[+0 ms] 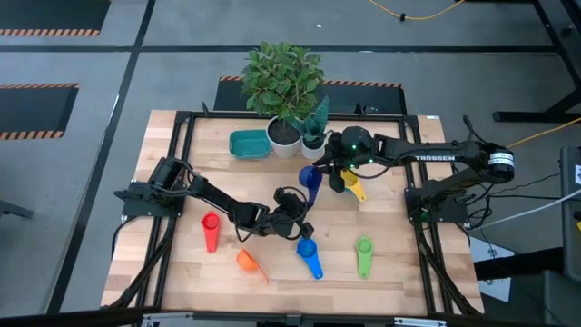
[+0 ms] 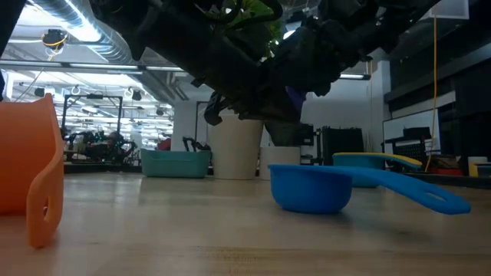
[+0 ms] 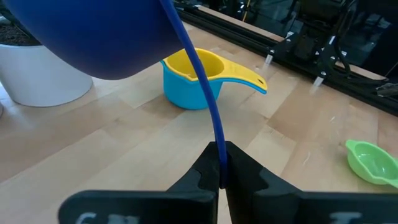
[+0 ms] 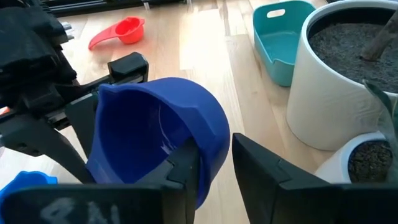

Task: Nest measuring cups in basket
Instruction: Stack the blue measuring cup on top of the yellow measuring cup

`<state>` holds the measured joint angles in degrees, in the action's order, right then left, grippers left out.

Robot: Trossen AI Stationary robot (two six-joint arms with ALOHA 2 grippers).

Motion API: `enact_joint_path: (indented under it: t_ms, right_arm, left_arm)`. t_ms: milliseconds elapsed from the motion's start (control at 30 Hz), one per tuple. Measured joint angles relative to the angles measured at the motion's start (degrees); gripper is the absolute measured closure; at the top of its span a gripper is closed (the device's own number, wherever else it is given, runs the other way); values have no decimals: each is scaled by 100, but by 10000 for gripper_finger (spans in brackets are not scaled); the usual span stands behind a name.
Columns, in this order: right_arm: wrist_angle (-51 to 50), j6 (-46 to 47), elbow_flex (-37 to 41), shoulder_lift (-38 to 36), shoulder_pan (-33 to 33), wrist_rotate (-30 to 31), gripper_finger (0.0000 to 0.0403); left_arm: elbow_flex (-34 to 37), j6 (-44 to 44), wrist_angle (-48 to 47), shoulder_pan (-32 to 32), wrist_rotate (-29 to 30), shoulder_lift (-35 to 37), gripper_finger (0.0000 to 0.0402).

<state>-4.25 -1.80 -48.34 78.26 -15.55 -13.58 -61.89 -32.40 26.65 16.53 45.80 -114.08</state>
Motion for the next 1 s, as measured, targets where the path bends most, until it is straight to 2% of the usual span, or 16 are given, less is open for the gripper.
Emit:
enact_joint_path:
  t_ms: [133, 333, 600, 833, 1000]
  right_arm:
    - [13, 0, 0, 0, 1, -1, 327]
    - [9, -24, 0, 17, -2, 118, 388]
    - [-37, -22, 0, 15, -2, 155, 390]
    - [-261, -45, -2, -77, -1, -2, 391]
    - [-949, -321, -85, -416, -13, 178, 392]
  left_arm:
    - [0, 1, 3, -2, 9, 0, 395]
    - [-22, 0, 85, -2, 0, 15, 394]
    - [-15, -2, 37, -2, -2, 17, 388]
    - [26, -20, -115, -34, -385, -24, 345]
    - [7, -29, -58, -110, -703, -9, 323]
